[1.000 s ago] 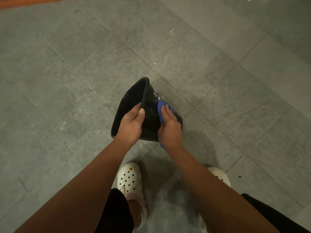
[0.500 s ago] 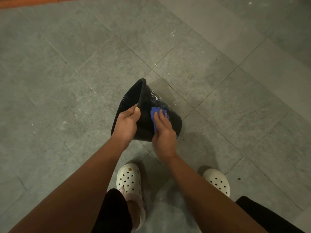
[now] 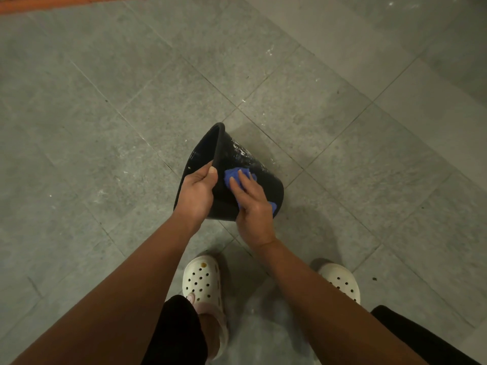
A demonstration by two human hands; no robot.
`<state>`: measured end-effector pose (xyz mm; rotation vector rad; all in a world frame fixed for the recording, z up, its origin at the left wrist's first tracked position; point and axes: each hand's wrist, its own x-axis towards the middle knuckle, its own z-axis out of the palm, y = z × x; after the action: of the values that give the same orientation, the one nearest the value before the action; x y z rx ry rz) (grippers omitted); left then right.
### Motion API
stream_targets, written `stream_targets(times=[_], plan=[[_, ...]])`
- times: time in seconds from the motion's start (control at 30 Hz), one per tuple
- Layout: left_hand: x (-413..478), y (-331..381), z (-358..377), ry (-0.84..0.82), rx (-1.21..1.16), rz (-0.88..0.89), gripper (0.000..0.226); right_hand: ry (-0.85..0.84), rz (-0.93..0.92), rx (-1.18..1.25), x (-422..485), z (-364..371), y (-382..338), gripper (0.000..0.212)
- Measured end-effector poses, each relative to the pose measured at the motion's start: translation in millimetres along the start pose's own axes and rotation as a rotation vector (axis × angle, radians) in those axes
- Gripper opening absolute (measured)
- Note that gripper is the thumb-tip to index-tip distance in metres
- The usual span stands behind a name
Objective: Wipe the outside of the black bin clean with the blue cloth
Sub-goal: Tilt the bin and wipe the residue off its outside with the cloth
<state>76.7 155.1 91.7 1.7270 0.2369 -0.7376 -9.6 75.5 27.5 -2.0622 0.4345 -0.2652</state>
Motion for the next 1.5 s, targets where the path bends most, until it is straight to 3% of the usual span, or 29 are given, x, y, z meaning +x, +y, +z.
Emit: stream_targets(times=[0.13, 0.33, 0.57, 0.8, 1.0, 1.27, 1.5], plan=[[-2, -1, -1, -0.044, 0.032, 0.021, 0.03, -0.043, -0.092, 0.032, 9, -3, 3, 0.045], [-3, -2, 6, -0.033, 0.082, 0.03, 0.028, 0.03, 0.13, -0.063, 11, -3, 11, 0.059], [1, -2, -2, -0.018, 0.07, 0.023, 0.03, -0.071, -0.085, 0.027, 3, 1, -1, 0.048], [-1, -5, 1, 0.02, 0.095, 0.024, 0.029, 0.008, 0.103, -0.065, 15, -1, 10, 0.058], [0, -4, -1, 0.012, 0.084, 0.021, 0.03, -0.063, -0.05, 0.021, 4, 3, 0, 0.05], [-4, -4, 5, -0.026, 0.094, 0.041, 0.028, -0.015, 0.118, -0.089, 21, -7, 10, 0.061], [-4, -3, 0, -0.047, 0.118, 0.041, 0.03, -0.102, -0.01, 0.073, 15, -8, 0, 0.046]])
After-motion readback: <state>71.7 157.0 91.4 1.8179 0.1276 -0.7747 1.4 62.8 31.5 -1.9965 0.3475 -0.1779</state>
